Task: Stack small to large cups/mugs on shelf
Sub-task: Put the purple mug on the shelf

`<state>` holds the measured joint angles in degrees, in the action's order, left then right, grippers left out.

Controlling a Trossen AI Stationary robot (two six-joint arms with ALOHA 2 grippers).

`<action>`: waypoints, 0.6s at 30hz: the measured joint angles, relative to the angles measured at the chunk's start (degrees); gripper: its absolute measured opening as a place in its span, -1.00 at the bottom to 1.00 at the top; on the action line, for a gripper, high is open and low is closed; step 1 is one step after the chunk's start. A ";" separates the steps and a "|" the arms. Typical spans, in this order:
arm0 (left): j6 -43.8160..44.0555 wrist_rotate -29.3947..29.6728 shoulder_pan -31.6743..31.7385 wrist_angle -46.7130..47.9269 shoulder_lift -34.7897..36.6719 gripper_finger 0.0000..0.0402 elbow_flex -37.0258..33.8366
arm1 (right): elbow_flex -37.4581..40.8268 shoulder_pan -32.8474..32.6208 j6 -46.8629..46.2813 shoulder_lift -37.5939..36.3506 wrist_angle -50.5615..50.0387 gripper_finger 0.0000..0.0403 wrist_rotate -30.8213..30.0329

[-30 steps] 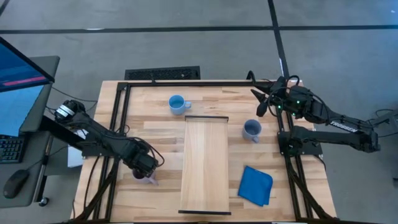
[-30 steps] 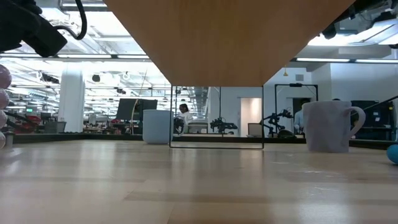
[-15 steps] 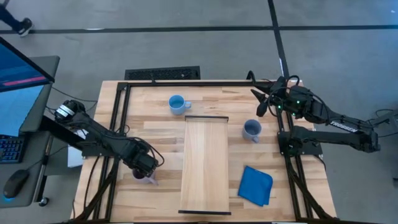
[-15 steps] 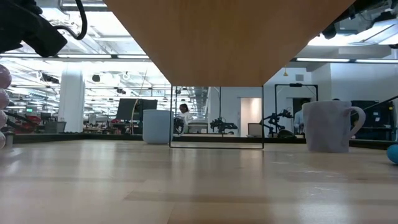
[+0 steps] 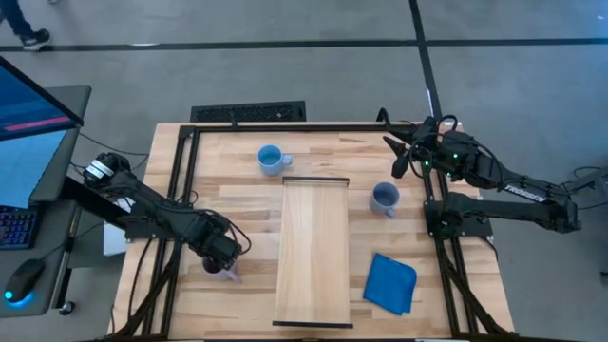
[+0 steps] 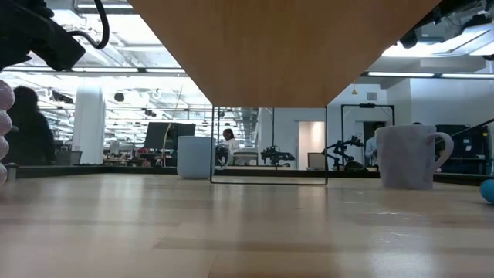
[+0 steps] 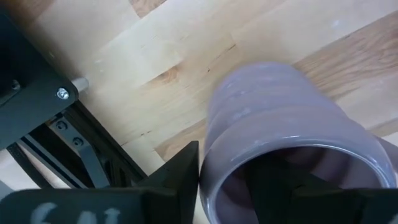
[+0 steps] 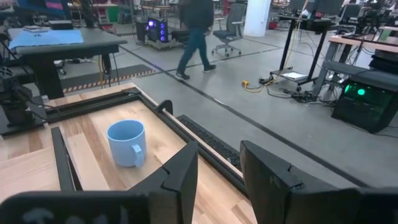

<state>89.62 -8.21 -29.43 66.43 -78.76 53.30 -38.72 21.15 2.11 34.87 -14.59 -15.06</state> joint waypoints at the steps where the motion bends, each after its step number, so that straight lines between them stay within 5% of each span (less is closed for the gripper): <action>1: 0.00 0.00 0.00 0.01 0.00 -0.50 0.00 | 0.00 0.00 0.00 -0.01 0.00 -0.29 0.01; 10: -1.23 -0.04 -0.02 -0.27 0.02 -0.81 0.00 | 0.00 0.00 0.02 0.00 0.00 -0.29 -0.01; 18: -3.28 0.09 -0.02 -0.28 0.11 -0.85 0.00 | 0.00 0.00 0.02 0.00 0.00 -0.29 -0.01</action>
<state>86.35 -8.12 -29.45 66.15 -78.65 53.30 -38.72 21.15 2.13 34.87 -14.59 -15.07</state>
